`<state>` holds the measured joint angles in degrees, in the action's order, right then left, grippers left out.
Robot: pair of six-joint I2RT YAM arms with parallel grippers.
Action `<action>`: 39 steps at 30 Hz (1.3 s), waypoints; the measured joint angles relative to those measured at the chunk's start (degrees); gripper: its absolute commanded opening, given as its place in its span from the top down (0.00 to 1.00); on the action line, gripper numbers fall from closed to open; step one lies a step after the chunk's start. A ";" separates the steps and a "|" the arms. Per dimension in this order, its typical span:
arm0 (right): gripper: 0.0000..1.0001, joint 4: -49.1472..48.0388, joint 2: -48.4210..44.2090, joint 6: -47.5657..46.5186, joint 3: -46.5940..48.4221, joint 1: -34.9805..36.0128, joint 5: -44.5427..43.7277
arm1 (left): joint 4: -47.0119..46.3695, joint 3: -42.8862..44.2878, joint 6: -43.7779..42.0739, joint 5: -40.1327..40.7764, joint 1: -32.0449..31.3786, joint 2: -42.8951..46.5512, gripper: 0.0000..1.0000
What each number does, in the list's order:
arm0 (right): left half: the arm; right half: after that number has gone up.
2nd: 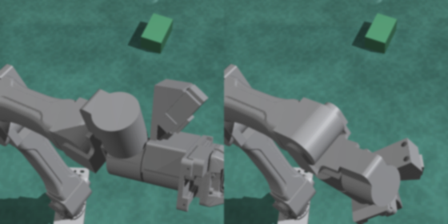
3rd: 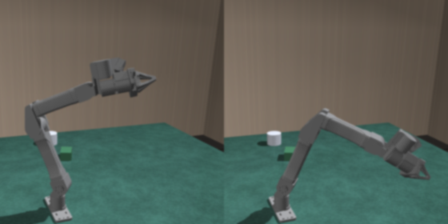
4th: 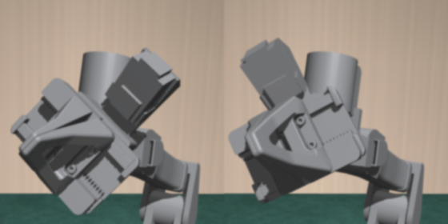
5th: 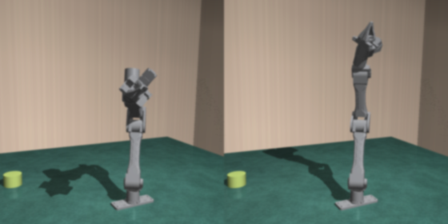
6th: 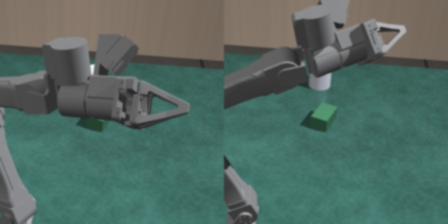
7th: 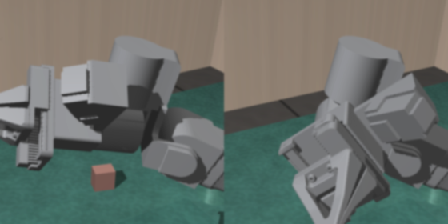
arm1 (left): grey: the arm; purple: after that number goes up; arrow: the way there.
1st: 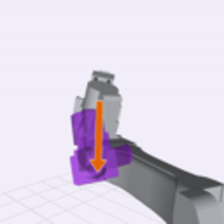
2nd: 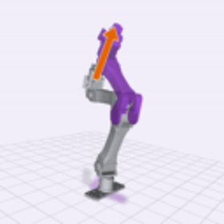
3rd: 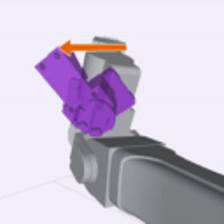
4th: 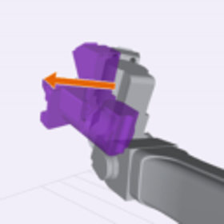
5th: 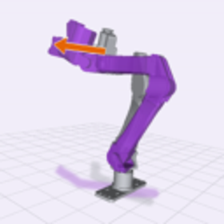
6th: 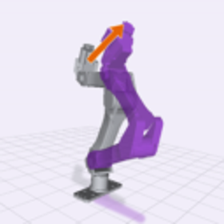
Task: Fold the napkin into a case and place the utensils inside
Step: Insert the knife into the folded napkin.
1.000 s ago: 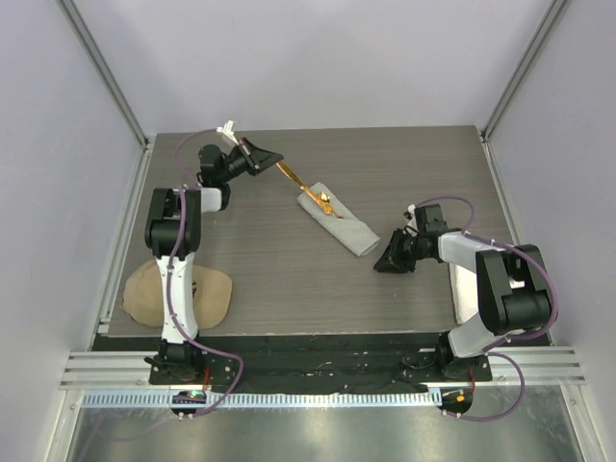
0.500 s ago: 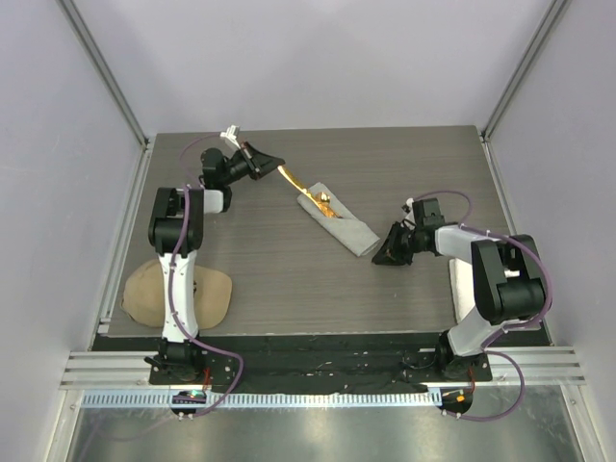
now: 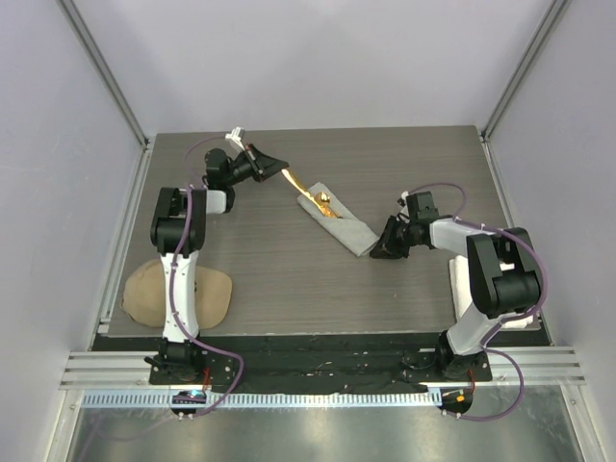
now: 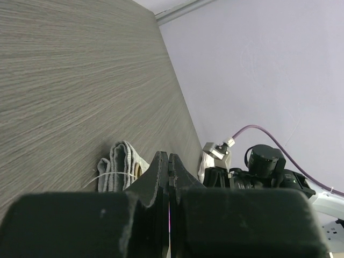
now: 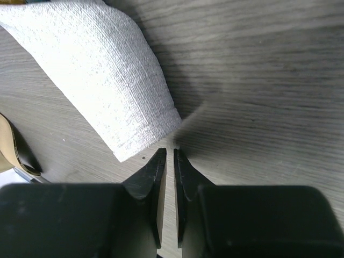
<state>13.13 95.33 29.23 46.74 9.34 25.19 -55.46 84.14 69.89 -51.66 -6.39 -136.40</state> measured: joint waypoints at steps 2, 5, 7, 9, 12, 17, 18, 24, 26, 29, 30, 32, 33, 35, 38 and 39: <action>0.84 0.04 0.50 0.02 0.48 0.11 0.13 | -0.04 0.00 0.15 0.00 -0.31 -0.15 1.00; 0.84 0.04 0.81 0.02 0.85 0.26 0.11 | -0.46 0.02 0.70 0.02 -0.94 -0.85 1.00; 0.83 0.04 0.81 0.02 0.90 0.31 0.09 | -0.50 0.00 1.14 0.04 -1.40 -1.33 1.00; 0.84 0.04 0.83 0.02 0.90 0.31 0.11 | -0.50 0.00 1.60 0.15 -1.81 -1.60 1.00; 0.83 0.04 0.83 0.02 0.90 0.31 0.09 | -0.92 -0.11 1.97 0.26 -2.54 -1.66 1.00; 0.83 0.04 0.83 0.02 0.90 0.33 0.11 | -1.53 -0.52 2.14 0.61 -3.67 -1.66 1.00; 0.84 0.04 0.83 0.02 0.90 0.33 0.11 | -1.70 -0.83 2.16 0.74 -3.87 -1.66 1.00; 0.83 0.04 0.83 0.07 0.90 0.33 0.11 | -2.16 -3.19 3.13 1.79 -4.70 -1.66 1.00; 0.83 0.04 0.83 0.07 0.90 0.33 0.11 | -2.25 -3.78 3.43 2.19 -4.85 -1.66 1.00; 0.83 0.04 0.83 0.07 0.90 0.35 0.11 | -2.58 -3.96 3.67 2.58 -5.14 -1.77 1.00; 0.83 0.04 0.83 0.07 0.90 0.35 0.11 | -2.67 -3.98 3.69 2.67 -5.25 -1.77 1.00; 0.83 0.04 0.83 0.04 0.90 0.35 0.11 | -2.82 -4.02 3.74 2.82 -5.57 -1.79 1.00; 0.84 0.04 0.83 0.07 0.90 0.35 0.09 | -2.97 -4.02 3.93 2.84 -5.75 -1.88 1.00; 0.84 0.04 0.83 0.07 0.90 0.37 0.09 | -3.19 -4.02 4.57 2.93 -6.16 -2.21 0.99; 0.83 0.02 0.83 0.07 0.90 0.37 0.09 | -3.23 -4.04 4.92 3.21 -6.75 -2.75 1.00; 0.83 0.02 0.83 0.07 0.90 0.37 0.09 | -3.28 -4.07 4.98 3.30 -6.99 -2.89 1.00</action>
<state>13.15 96.16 29.30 47.64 9.72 25.28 -58.74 80.07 74.87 -48.36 -13.39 -139.28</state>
